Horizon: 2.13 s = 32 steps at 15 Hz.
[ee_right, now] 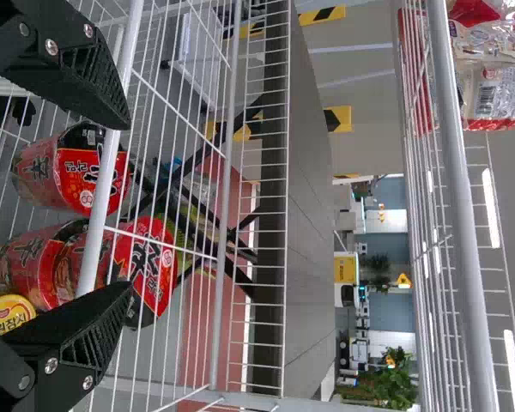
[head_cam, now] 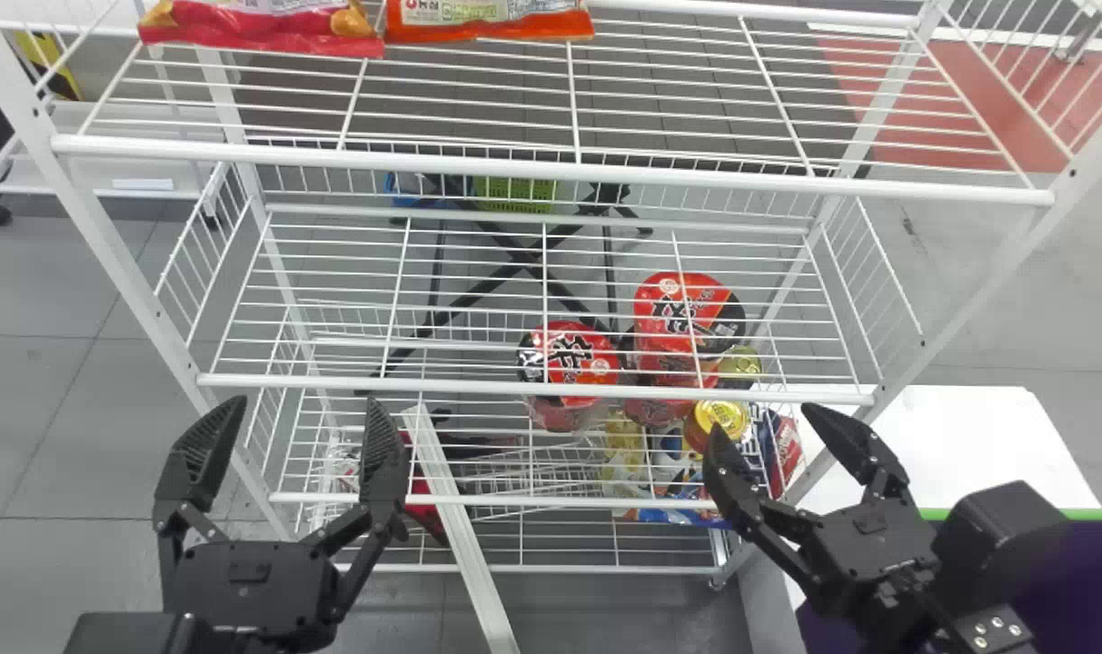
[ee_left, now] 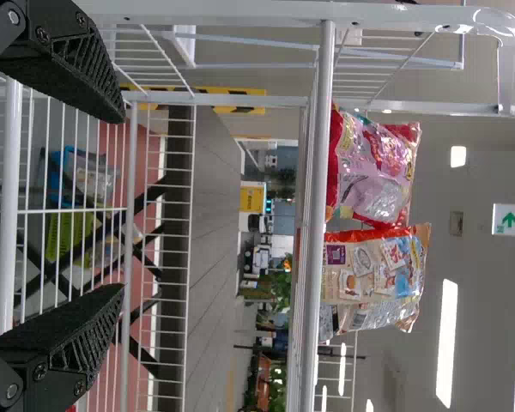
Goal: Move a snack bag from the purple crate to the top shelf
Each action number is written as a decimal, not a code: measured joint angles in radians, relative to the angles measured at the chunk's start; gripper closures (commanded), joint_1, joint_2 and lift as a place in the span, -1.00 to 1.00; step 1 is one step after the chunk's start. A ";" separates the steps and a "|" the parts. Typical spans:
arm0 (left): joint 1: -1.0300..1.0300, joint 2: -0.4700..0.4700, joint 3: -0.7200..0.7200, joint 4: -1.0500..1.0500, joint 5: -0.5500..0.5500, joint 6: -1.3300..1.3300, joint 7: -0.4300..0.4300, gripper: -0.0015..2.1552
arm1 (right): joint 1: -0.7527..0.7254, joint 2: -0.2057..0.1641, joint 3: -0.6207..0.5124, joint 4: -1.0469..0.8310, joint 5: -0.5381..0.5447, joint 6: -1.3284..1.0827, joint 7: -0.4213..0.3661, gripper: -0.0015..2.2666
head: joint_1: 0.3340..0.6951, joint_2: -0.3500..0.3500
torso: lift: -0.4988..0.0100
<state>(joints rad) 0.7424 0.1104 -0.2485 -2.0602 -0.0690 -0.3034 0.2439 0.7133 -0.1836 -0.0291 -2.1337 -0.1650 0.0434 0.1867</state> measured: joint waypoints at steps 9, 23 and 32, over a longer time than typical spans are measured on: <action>-0.002 0.000 0.001 0.000 0.002 -0.001 0.001 -0.87 | -0.005 0.001 0.001 0.013 -0.008 -0.015 0.008 -0.84 | 1.00 -0.26 | -0.37; 0.004 0.001 0.001 -0.005 0.004 0.000 0.002 -0.87 | 0.006 0.001 -0.006 0.000 -0.016 -0.022 0.010 -0.84 | 1.00 -0.27 | -0.59; 0.005 0.000 0.002 -0.003 0.003 -0.001 0.002 -0.87 | 0.011 0.001 -0.008 -0.002 -0.016 -0.019 0.010 -0.84 | 1.00 -0.27 | -0.73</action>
<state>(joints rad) 0.7472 0.1106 -0.2470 -2.0633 -0.0660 -0.3044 0.2454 0.7239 -0.1825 -0.0371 -2.1358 -0.1809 0.0239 0.1965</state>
